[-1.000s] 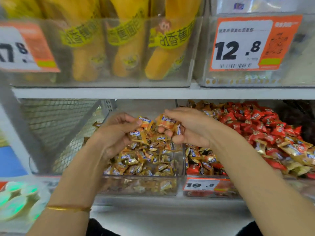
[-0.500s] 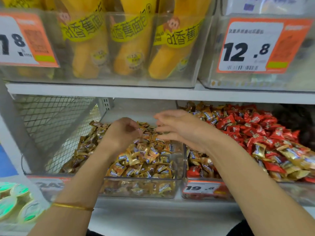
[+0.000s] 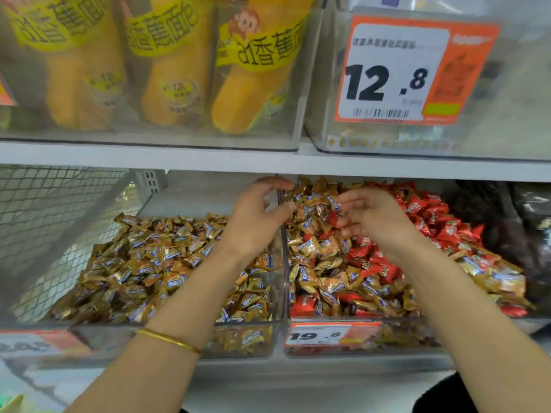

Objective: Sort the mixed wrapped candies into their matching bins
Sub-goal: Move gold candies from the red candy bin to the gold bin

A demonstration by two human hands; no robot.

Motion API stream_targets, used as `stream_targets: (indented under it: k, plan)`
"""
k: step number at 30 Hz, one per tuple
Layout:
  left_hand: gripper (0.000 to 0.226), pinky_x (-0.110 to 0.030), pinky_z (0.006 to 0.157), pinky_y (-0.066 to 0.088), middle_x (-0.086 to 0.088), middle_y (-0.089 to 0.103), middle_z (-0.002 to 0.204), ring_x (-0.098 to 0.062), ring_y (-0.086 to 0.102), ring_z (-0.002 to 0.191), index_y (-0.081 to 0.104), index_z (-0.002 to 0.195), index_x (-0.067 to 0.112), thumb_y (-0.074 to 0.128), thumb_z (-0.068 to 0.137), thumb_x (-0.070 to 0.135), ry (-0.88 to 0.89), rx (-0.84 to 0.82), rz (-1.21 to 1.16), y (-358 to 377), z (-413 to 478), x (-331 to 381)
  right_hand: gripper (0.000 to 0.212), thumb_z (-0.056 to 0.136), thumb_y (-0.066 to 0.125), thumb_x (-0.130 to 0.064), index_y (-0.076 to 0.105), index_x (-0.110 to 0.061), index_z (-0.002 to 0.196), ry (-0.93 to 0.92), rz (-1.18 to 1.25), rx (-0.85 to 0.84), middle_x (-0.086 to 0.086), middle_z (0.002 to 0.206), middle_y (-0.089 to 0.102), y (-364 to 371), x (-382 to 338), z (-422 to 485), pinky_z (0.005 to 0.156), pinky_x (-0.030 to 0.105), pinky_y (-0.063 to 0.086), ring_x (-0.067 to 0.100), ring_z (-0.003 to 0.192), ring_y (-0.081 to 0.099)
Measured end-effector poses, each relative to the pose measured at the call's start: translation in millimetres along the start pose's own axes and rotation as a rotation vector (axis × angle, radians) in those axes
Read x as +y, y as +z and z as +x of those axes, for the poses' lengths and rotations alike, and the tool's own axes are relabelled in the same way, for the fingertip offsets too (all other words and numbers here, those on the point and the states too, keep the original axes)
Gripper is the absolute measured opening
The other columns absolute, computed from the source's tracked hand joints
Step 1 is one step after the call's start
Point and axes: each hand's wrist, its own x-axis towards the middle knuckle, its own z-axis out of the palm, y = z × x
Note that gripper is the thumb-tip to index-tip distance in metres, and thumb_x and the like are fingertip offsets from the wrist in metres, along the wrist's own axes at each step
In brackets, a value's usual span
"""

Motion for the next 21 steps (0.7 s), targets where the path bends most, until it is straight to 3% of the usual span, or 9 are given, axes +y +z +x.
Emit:
stream_targets:
  k: [3, 6, 8, 11, 14, 17, 21]
  plan:
    - [0.025, 0.008, 0.079, 0.031, 0.023, 0.05, 0.111, 0.027, 0.042, 0.093, 0.059, 0.11, 0.026, 0.059, 0.09, 0.012, -0.011, -0.039, 0.001, 4, 2, -6, 0.026, 0.093, 0.039, 0.01, 0.058, -0.003, 0.106, -0.027, -0.025, 0.014, 0.008, 0.091, 0.055, -5, 4, 11, 0.052, 0.018, 0.053, 0.016, 0.065, 0.059]
    - [0.028, 0.004, 0.082, 0.036, 0.016, 0.052, 0.118, 0.01, 0.047, 0.109, 0.057, 0.109, 0.026, 0.058, 0.089, 0.005, -0.034, -0.035, -0.063, 5, 4, -10, 0.023, 0.093, 0.043, 0.009, 0.06, -0.003, 0.103, -0.082, -0.068, 0.039, 0.003, 0.08, 0.057, -4, 2, 21, 0.057, 0.02, 0.053, 0.014, 0.063, 0.058]
    - [0.031, -0.002, 0.087, 0.038, 0.014, 0.053, 0.118, 0.002, 0.043, 0.12, 0.055, 0.107, 0.027, 0.059, 0.088, 0.003, -0.042, -0.034, -0.093, 4, 5, -11, 0.026, 0.092, 0.042, 0.01, 0.062, -0.003, 0.104, -0.148, -0.138, 0.013, 0.002, 0.082, 0.061, 3, -3, 26, 0.059, 0.015, 0.05, 0.011, 0.067, 0.058]
    - [0.033, 0.0, 0.086, 0.039, 0.012, 0.054, 0.12, 0.001, 0.042, 0.124, 0.054, 0.113, 0.023, 0.059, 0.088, 0.001, -0.052, -0.043, -0.122, 3, 4, -14, 0.032, 0.092, 0.044, 0.005, 0.061, -0.007, 0.116, -0.3, -0.39, -0.072, 0.002, 0.106, 0.063, 23, -8, 37, 0.066, 0.004, 0.04, 0.009, 0.092, 0.056]
    - [0.034, -0.003, 0.09, 0.04, 0.013, 0.055, 0.122, 0.001, 0.043, 0.125, 0.053, 0.114, 0.023, 0.058, 0.089, 0.001, -0.046, -0.053, -0.143, 0, 5, -17, 0.046, 0.09, 0.05, -0.006, 0.048, -0.018, 0.134, -0.34, -0.633, -0.106, 0.005, 0.126, 0.054, 41, -10, 56, 0.077, 0.019, 0.04, 0.023, 0.109, 0.054]
    - [0.035, -0.022, 0.104, 0.039, 0.011, 0.056, 0.125, 0.0, 0.043, 0.127, 0.054, 0.109, 0.03, 0.058, 0.088, 0.001, -0.051, -0.062, -0.148, -1, 4, -18, 0.067, 0.078, 0.063, -0.024, 0.036, -0.029, 0.139, -0.35, -0.819, -0.263, 0.005, 0.134, 0.047, 52, -9, 71, 0.088, 0.035, 0.048, 0.027, 0.115, 0.049]
    - [0.038, -0.03, 0.108, 0.037, 0.015, 0.056, 0.122, 0.001, 0.043, 0.126, 0.055, 0.102, 0.037, 0.057, 0.089, 0.001, -0.046, -0.067, -0.126, -3, 3, -16, 0.08, 0.079, 0.069, -0.04, 0.027, -0.03, 0.145, -0.314, -1.022, -0.484, 0.003, 0.144, 0.038, 50, -18, 78, 0.098, 0.032, 0.039, 0.024, 0.128, 0.039]
